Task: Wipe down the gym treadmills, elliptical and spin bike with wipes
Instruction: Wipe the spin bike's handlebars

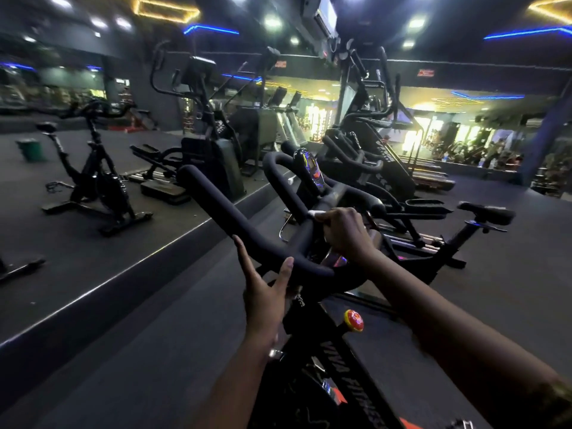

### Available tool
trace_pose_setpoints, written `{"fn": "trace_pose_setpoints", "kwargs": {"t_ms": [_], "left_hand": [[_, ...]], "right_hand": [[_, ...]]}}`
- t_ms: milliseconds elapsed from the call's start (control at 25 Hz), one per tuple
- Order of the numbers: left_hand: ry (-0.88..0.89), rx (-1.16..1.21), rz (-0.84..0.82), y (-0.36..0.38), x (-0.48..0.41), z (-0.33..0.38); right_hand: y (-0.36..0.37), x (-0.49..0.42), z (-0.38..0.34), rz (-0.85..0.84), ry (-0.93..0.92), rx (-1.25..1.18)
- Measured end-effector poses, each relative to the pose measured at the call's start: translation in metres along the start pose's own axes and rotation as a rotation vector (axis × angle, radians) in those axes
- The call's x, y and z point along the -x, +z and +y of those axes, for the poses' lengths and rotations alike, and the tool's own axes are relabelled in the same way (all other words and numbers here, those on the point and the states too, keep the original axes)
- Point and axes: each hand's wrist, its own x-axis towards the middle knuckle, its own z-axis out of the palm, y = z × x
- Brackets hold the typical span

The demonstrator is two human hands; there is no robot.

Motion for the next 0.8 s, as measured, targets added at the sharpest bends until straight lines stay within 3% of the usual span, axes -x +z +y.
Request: {"fn": "trace_pose_setpoints", "kwargs": {"t_ms": [120, 280, 400, 480, 600, 800], "left_hand": [[-0.008, 0.021, 0.009, 0.001, -0.003, -0.003], [-0.069, 0.048, 0.107, 0.011, -0.009, -0.006], [0.011, -0.030, 0.143, 0.017, -0.007, -0.005], [0.049, -0.067, 0.213, 0.020, -0.011, -0.006], [0.034, -0.122, 0.362, 0.040, -0.017, 0.003], [0.016, -0.182, 0.648, 0.077, -0.024, 0.013]], "right_hand": [[-0.004, 0.022, -0.010, 0.013, -0.125, -0.057], [-0.026, 0.055, -0.022, -0.094, -0.337, -0.269], [-0.027, 0.047, -0.005, -0.070, -0.506, -0.358], [-0.022, 0.015, 0.018, 0.018, -0.420, -0.306], [-0.010, -0.015, 0.035, -0.013, -0.299, -0.143], [-0.003, 0.005, 0.016, -0.068, -0.415, -0.048]]}}
